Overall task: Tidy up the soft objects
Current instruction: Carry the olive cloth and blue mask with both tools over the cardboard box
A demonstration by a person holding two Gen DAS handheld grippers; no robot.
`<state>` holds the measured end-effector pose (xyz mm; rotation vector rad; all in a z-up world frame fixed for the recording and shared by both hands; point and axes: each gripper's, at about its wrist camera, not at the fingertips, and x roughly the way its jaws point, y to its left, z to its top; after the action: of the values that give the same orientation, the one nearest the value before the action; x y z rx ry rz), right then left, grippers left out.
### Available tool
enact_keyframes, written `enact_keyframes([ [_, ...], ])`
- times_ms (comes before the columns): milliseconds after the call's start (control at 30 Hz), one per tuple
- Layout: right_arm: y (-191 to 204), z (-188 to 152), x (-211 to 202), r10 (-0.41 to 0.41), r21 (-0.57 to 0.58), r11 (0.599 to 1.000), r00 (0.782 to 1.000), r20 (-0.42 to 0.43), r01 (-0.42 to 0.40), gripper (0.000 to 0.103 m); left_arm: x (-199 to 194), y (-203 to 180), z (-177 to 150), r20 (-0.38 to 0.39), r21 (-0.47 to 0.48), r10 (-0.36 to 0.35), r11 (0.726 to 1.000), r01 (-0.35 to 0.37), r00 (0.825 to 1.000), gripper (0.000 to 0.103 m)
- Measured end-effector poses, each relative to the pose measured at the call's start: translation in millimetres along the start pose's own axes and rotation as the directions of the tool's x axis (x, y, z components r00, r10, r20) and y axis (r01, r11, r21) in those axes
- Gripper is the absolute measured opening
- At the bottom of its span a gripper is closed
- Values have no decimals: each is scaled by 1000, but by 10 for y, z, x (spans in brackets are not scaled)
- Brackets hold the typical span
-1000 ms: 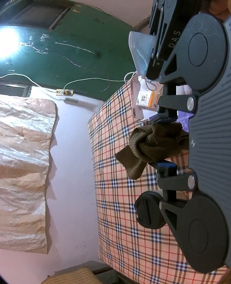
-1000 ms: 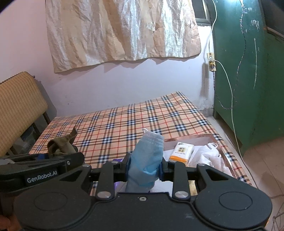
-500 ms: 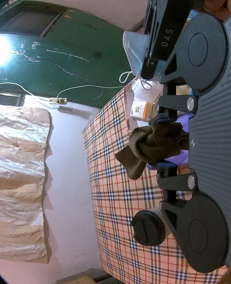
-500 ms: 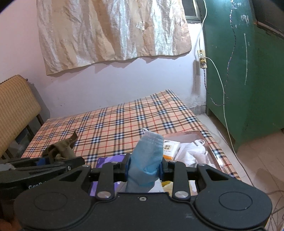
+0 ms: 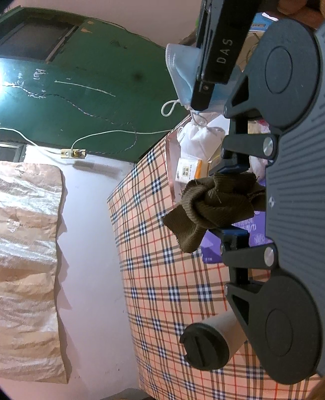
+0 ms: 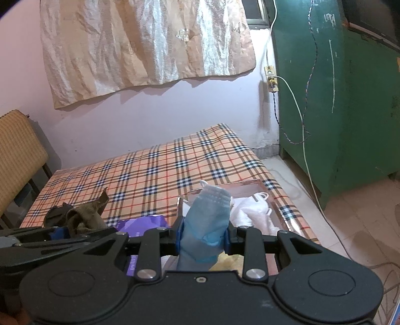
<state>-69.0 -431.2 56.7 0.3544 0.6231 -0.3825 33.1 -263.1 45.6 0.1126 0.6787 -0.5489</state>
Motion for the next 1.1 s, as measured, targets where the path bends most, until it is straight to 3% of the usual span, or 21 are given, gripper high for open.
enact_keyframes([
  [533, -429, 30, 149, 17, 21, 1000, 1000, -21, -17, 36, 291, -247, -27, -42, 4, -65, 998, 65, 997, 41],
  [967, -473, 142, 523, 78, -138, 987, 996, -49, -84, 41, 560, -379, -55, -68, 17, -93, 995, 94, 993, 41],
  [1000, -471, 148, 552, 76, -150, 985, 996, -45, -82, 46, 576, -379, -63, -71, 18, -93, 995, 95, 993, 41],
  [1100, -498, 166, 622, 80, -160, 983, 996, -46, -86, 78, 630, -372, -70, -82, 16, -91, 996, 93, 992, 41],
])
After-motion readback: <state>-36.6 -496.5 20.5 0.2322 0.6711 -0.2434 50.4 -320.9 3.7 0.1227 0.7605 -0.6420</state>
